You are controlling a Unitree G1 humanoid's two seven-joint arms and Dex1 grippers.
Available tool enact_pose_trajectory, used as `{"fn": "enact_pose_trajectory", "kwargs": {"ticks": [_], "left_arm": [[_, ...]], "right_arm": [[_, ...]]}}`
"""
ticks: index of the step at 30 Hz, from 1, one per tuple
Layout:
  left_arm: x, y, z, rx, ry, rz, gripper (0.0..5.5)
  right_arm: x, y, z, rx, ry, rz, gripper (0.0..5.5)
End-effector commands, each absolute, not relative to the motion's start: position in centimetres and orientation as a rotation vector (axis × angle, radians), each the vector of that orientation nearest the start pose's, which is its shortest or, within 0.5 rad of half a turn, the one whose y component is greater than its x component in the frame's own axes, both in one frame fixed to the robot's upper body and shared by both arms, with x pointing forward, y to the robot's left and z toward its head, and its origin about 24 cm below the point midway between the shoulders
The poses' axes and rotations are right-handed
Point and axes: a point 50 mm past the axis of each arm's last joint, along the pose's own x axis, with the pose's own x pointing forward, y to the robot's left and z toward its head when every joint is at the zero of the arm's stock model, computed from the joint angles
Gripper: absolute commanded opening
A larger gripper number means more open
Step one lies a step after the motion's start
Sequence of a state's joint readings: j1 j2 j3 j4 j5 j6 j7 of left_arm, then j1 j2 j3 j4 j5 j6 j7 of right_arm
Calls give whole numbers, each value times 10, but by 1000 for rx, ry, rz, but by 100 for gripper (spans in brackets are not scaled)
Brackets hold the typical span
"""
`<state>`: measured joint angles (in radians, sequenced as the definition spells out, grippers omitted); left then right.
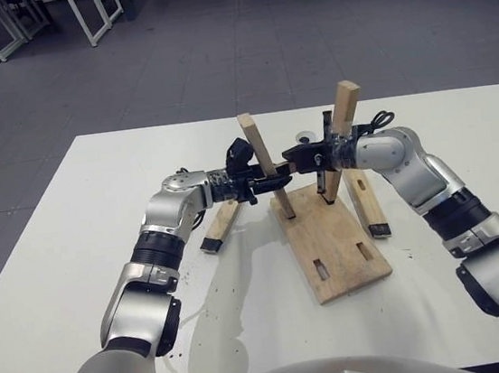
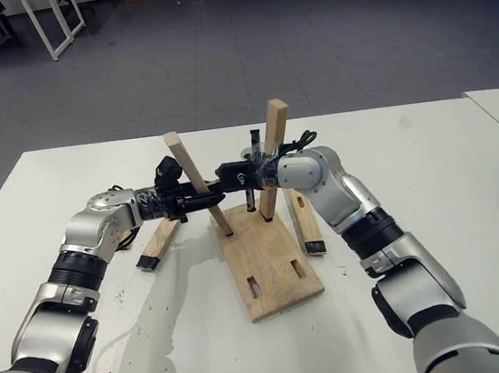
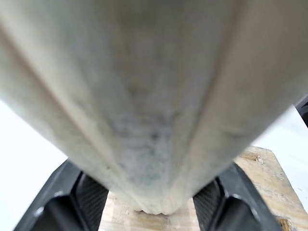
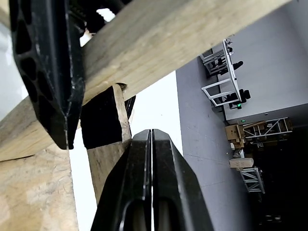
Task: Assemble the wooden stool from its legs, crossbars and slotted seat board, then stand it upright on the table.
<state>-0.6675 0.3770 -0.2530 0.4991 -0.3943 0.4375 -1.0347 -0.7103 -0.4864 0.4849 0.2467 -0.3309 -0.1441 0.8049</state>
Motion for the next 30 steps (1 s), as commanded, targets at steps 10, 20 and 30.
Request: {"fn": "enact_pose_trajectory", "kwargs": {"ticks": [10, 20, 30], "left_arm": [[306, 145, 12, -87, 921, -1046, 207], [303, 137, 24, -171, 940, -1148, 207], [310, 140, 25, -92, 957, -1106, 208]], "right_arm": [[311, -90, 104, -1145, -63, 1140, 10], [336, -78, 159, -1159, -247, 847, 10], [310, -100, 90, -1101, 164, 1044, 10]]}}
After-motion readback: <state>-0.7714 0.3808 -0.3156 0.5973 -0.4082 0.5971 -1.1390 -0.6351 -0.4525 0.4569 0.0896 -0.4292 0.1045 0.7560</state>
